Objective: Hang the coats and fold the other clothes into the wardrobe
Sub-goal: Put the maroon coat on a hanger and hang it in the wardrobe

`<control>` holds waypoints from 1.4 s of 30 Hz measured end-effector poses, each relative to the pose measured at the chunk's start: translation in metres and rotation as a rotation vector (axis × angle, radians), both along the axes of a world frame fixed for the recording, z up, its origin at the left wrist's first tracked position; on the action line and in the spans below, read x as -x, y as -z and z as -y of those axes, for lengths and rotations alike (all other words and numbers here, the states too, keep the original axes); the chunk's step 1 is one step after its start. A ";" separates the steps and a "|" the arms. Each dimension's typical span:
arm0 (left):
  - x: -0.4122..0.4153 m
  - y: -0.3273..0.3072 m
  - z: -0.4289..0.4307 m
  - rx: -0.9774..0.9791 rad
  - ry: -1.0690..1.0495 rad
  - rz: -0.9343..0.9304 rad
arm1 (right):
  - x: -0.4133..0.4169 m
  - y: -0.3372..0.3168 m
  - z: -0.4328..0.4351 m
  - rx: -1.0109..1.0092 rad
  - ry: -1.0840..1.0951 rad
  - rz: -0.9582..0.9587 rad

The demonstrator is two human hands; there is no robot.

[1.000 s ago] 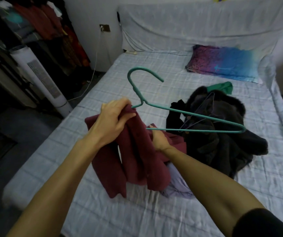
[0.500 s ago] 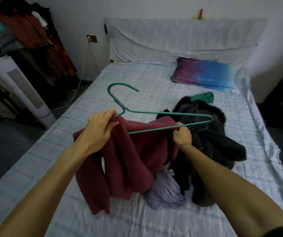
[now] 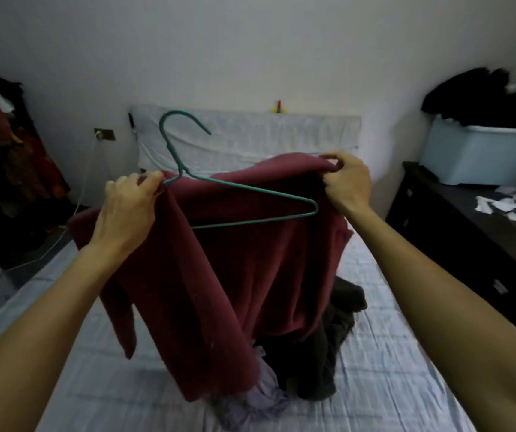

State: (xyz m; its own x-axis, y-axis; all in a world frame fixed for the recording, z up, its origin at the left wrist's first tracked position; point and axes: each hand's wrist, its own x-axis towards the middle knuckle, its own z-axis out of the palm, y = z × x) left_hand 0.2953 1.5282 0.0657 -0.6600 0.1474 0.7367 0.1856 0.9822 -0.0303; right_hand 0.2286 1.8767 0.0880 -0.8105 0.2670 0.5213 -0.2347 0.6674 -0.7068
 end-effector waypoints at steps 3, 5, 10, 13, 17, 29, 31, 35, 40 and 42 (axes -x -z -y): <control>0.006 -0.012 -0.017 0.023 -0.033 -0.031 | -0.014 -0.018 -0.010 -0.129 0.006 0.115; 0.007 -0.012 -0.031 0.009 -0.022 -0.047 | -0.026 -0.014 -0.017 -0.218 -0.001 0.199; 0.007 -0.008 -0.047 0.018 0.038 -0.079 | -0.051 0.012 -0.037 -0.150 -0.146 0.297; 0.008 -0.007 -0.050 0.037 0.051 -0.076 | -0.054 0.020 -0.045 -0.107 -0.175 0.362; 0.008 -0.002 -0.045 0.037 0.050 -0.073 | -0.051 0.023 -0.052 -0.040 -0.125 0.357; 0.010 0.013 -0.053 0.166 0.134 0.087 | -0.041 -0.015 -0.020 0.117 -0.034 0.186; 0.008 0.011 -0.066 0.124 0.139 0.144 | -0.042 -0.021 -0.006 0.097 -0.075 0.162; 0.013 0.006 -0.089 0.028 0.163 0.171 | -0.056 -0.013 0.025 -0.006 -0.337 0.221; 0.024 0.010 -0.083 -0.151 0.192 0.119 | -0.058 0.016 0.025 0.087 -0.580 0.402; 0.023 0.014 -0.080 -0.225 0.194 0.095 | -0.054 0.021 0.016 0.002 -0.515 0.348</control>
